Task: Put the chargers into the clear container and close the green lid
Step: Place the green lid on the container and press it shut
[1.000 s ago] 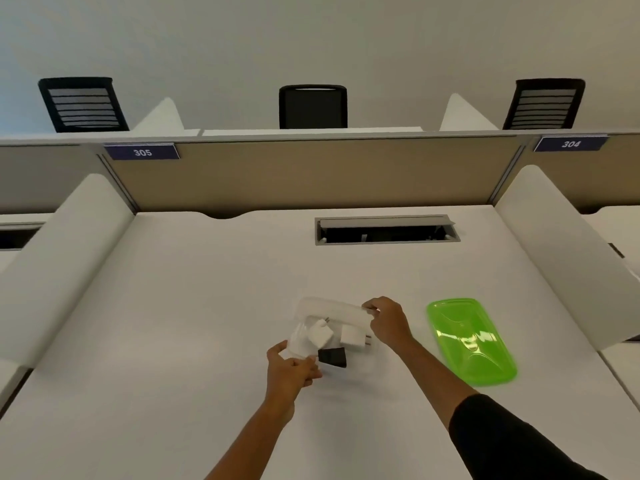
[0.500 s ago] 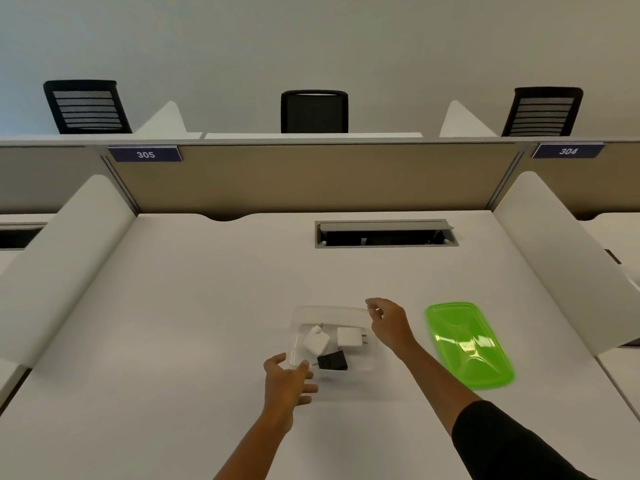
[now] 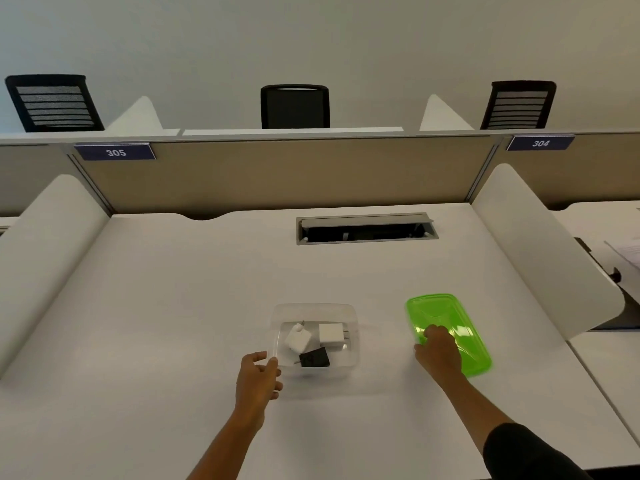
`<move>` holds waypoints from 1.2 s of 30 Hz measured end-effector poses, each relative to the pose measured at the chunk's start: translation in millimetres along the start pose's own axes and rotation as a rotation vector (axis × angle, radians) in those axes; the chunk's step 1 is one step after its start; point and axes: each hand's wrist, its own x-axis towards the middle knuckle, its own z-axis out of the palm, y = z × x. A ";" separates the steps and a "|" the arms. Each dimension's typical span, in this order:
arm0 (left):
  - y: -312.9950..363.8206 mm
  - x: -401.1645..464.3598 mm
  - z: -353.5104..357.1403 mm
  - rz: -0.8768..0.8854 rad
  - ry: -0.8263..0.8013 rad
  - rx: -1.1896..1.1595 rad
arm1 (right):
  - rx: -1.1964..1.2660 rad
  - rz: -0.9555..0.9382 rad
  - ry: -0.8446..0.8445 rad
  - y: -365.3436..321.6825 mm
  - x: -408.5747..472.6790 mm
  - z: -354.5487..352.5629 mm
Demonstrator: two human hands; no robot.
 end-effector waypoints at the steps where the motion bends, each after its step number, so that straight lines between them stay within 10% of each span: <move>1: 0.0 -0.9 0.5 -0.002 0.001 -0.001 | -0.013 0.007 -0.008 2.5 -0.2 0.0; 15: 1.1 4.1 -11.0 -0.001 0.004 0.044 | -0.252 -0.121 0.251 -19.6 14.5 -32.4; 22: 12.8 11.7 -18.6 0.091 0.138 0.153 | 0.066 -0.486 0.501 -48.6 36.7 -77.4; 36: 93.2 1.3 1.8 0.431 -0.044 -0.097 | 0.553 -0.857 0.083 -138.7 21.8 -93.7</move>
